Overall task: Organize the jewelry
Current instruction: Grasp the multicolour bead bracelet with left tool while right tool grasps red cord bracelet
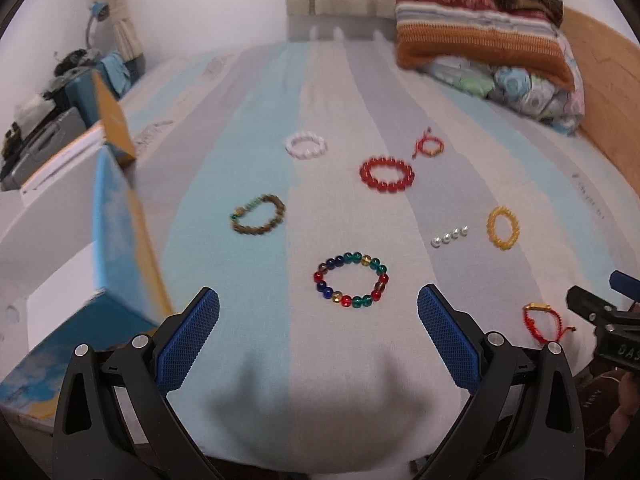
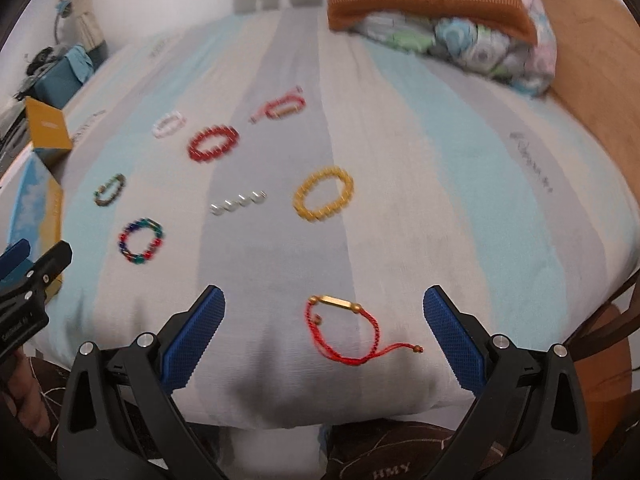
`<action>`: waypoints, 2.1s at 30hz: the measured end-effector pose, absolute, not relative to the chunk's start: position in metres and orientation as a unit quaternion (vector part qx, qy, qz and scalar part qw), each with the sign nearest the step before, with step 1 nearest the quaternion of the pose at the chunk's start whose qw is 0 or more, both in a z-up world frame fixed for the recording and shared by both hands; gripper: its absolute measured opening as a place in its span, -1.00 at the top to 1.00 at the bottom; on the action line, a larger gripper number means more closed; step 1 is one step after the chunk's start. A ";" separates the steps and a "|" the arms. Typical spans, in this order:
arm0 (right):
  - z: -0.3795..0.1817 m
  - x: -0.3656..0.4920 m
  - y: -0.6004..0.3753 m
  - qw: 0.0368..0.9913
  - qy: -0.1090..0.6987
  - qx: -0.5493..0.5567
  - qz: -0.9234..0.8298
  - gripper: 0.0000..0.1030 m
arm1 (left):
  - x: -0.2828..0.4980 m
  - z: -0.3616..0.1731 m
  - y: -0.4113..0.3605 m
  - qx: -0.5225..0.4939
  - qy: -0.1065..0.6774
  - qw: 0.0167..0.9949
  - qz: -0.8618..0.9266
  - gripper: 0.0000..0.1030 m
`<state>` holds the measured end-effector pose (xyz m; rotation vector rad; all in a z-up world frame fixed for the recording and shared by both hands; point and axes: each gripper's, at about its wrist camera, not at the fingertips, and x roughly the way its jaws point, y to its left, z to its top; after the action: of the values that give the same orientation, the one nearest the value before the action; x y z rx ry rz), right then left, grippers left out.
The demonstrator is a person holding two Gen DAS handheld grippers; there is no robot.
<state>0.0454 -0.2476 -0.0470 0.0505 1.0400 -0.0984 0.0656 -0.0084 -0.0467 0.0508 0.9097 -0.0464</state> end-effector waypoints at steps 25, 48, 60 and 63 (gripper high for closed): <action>-0.150 0.086 -0.274 0.733 0.672 0.085 -0.057 -0.65 | 0.146 -0.139 -0.030 0.025 0.524 0.851 -0.034 -0.82; -0.133 0.089 -0.302 0.751 0.643 0.122 -0.094 0.67 | 0.139 -0.126 -0.027 0.010 0.528 0.846 -0.070 0.83; -0.104 0.094 -0.306 0.788 0.597 0.130 -0.078 0.86 | 0.141 -0.104 -0.009 -0.022 0.512 0.855 -0.076 0.83; -0.101 0.094 -0.304 0.797 0.585 0.129 -0.075 0.86 | 0.140 -0.089 -0.002 -0.035 0.500 0.861 -0.079 0.83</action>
<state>0.0935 -0.3035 -0.1007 0.2767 1.2571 -0.1603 0.1396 -0.0019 -0.0886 -0.0736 1.0498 -0.1667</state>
